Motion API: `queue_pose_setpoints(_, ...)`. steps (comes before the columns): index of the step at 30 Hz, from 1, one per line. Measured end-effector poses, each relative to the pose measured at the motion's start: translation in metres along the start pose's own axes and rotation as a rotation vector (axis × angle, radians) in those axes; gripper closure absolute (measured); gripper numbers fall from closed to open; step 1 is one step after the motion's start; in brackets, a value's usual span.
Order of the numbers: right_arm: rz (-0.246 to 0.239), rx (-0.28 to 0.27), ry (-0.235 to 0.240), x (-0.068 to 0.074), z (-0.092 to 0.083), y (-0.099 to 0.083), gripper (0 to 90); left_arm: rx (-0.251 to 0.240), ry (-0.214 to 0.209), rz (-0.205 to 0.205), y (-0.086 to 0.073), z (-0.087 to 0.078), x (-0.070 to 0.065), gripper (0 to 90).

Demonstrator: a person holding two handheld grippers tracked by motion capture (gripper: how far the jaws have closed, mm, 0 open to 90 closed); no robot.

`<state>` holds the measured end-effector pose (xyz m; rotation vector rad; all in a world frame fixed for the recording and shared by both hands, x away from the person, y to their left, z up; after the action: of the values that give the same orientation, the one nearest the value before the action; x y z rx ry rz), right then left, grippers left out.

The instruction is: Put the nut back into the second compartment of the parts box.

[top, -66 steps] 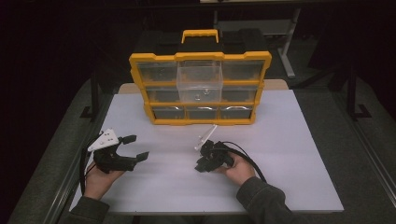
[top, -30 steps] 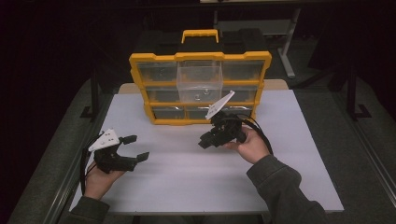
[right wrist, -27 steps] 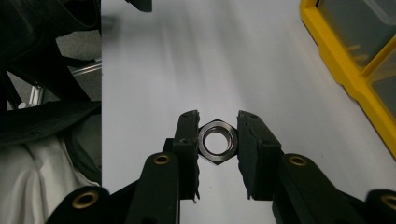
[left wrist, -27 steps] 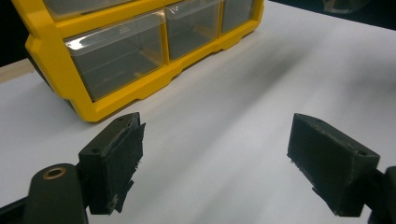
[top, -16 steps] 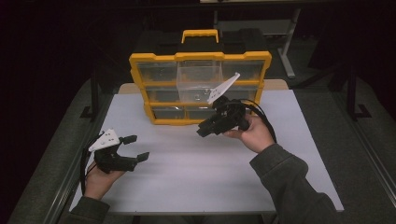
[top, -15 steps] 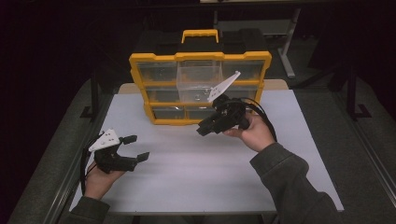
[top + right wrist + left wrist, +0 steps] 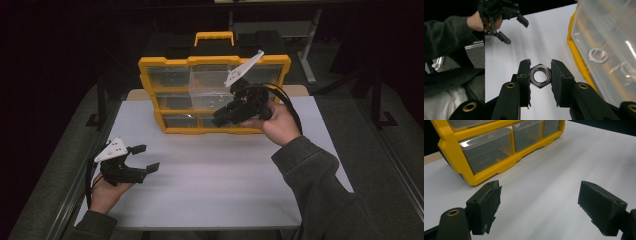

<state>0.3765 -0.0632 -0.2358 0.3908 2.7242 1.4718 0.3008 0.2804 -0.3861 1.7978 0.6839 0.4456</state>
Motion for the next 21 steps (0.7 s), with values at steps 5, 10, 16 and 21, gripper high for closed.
queue_pose_setpoints(5, -0.002, -0.008, -0.014, -0.004, -0.011, 0.010, 68.7, 0.004, 0.000, 0.008, 0.000, -0.001, 0.000, 17.8)
queue_pose_setpoints(10, -0.007, -0.016, -0.029, -0.006, -0.020, 0.019, 68.7, 0.017, -0.001, 0.015, 0.001, -0.002, 0.001, 17.8)
queue_pose_setpoints(16, -0.011, -0.032, -0.045, -0.008, -0.029, 0.031, 68.7, 0.018, 0.000, 0.019, 0.001, -0.002, 0.001, 17.8)
queue_pose_setpoints(21, -0.022, -0.045, -0.061, -0.010, -0.037, 0.043, 68.7, 0.003, 0.002, 0.000, 0.001, -0.001, 0.000, 17.8)
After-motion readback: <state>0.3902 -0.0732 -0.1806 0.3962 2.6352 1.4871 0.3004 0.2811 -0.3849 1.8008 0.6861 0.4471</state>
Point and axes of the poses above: each handheld gripper's, and its own axes: z roughly forward along the jaws, y roughly out of its top, x roughly to its left, the point moved 2 cm from there along z, roughly forward along the jaws, and after that the axes turned 9 degrees about -x, right-handed, at the moved point
